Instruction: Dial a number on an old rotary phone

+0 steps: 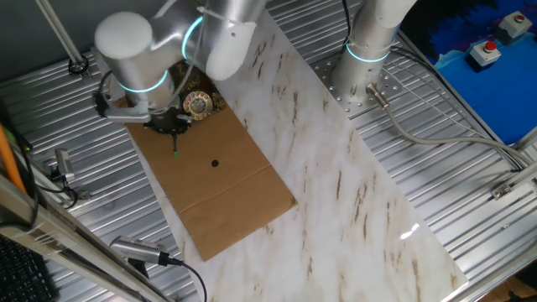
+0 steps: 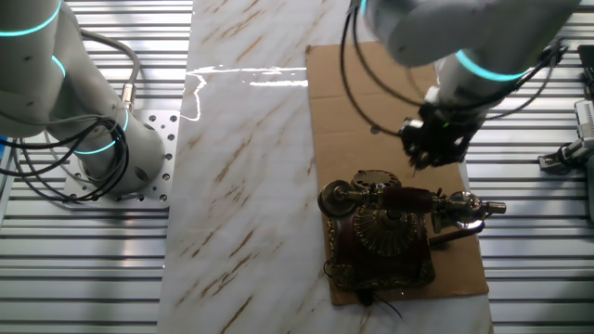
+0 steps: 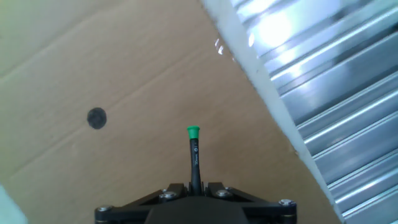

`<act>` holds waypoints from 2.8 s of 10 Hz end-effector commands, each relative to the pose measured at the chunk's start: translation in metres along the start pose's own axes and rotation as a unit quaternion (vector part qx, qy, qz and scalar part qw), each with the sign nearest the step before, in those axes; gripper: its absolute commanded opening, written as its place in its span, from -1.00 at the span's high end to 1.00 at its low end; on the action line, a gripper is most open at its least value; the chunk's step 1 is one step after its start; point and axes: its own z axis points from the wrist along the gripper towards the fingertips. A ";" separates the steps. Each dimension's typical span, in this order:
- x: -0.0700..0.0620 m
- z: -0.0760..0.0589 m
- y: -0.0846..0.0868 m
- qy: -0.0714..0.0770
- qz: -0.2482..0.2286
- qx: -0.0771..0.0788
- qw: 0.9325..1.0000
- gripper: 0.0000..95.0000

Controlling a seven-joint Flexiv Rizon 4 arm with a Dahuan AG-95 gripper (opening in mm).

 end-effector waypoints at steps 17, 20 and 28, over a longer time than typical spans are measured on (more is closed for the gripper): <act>0.017 -0.046 0.040 -0.016 0.042 -0.047 0.998 1.00; 0.017 -0.046 0.040 0.006 0.055 -0.031 0.998 1.00; 0.014 -0.038 0.040 0.092 0.037 0.006 0.995 1.00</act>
